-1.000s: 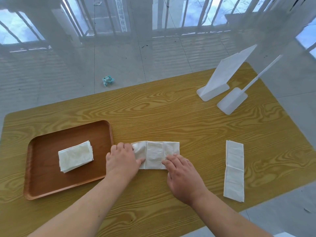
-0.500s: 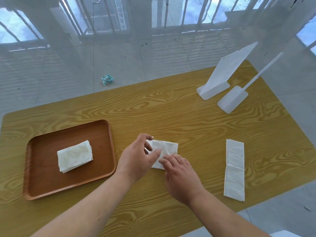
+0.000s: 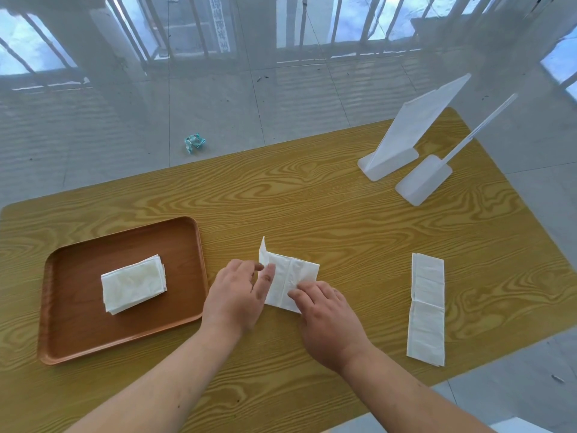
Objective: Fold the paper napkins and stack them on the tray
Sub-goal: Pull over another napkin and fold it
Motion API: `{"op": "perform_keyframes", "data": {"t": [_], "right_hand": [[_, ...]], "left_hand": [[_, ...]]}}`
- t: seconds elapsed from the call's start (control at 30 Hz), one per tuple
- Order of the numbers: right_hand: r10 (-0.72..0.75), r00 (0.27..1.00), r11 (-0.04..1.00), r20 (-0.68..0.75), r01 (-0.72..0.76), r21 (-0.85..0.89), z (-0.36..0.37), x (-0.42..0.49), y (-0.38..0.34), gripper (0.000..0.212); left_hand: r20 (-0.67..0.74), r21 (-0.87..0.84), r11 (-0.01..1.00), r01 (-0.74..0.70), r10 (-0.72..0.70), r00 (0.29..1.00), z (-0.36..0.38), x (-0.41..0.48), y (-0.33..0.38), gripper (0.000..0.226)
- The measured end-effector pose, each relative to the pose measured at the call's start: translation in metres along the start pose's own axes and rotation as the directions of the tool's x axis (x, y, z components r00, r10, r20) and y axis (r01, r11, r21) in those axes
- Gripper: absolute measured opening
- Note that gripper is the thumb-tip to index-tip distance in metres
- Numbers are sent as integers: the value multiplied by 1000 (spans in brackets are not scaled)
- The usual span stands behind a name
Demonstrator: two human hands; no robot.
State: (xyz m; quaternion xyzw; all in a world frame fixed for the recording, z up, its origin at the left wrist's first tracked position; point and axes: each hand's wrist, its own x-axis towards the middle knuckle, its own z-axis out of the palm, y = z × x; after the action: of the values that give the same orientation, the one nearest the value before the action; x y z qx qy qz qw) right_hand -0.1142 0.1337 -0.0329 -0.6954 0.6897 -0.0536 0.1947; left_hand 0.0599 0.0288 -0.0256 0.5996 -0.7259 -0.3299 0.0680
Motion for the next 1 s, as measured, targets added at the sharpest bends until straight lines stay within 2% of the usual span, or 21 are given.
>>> {"op": "perform_keyframes", "data": {"t": [0.13, 0.27, 0.33, 0.4, 0.47, 0.5, 0.57, 0.67, 0.73, 0.8, 0.87, 1.0], "right_hand": [[-13, 1000, 1000, 11, 13, -19, -1, -1, 4, 48], [21, 999, 1000, 30, -20, -18, -2, -3, 9, 49], [21, 999, 1000, 31, -21, -6, -2, -2, 8, 49], [6, 1000, 1000, 30, -6, 5, -2, 0, 6, 49], [-15, 999, 1000, 29, 15, 6, -3, 1, 3, 49], [-20, 1000, 1000, 18, 20, 7, -4, 1, 2, 50], [-21, 999, 1000, -25, 22, 17, -6, 1, 0, 50], [-46, 998, 999, -38, 47, 16, -7, 2, -3, 48], [-76, 997, 997, -15, 76, 9, -5, 3, -3, 47], [-85, 996, 996, 9, 84, 12, -3, 2, -3, 47], [-91, 996, 996, 21, 91, 17, -2, 1, -3, 49], [-133, 990, 990, 49, 130, 61, 1, 2, -2, 53]], "left_hand": [[-89, 79, 997, 6, 1, 996, -6, 3, -1, 12], [-147, 93, 988, 122, -108, 983, -16, 6, -4, 13], [-164, 67, 996, 50, -39, 986, -18, 7, -5, 13], [-78, 52, 993, -110, 113, 990, -17, 5, -4, 10], [108, 99, 967, -237, 226, 968, -13, 3, -1, 33], [194, 121, 960, -254, 228, 954, -10, 3, -1, 47], [233, 107, 973, -206, 177, 956, -8, 1, -2, 59], [-26, 173, 979, -104, 110, 994, -7, -2, -7, 47], [-93, 224, 974, 22, -1, 996, -6, -3, -8, 55], [-42, 268, 959, 94, -85, 995, -4, -2, -9, 68], [2, 301, 948, 102, -107, 994, -2, -1, -8, 71], [54, 264, 958, 109, -127, 990, 1, 3, -5, 43]]}}
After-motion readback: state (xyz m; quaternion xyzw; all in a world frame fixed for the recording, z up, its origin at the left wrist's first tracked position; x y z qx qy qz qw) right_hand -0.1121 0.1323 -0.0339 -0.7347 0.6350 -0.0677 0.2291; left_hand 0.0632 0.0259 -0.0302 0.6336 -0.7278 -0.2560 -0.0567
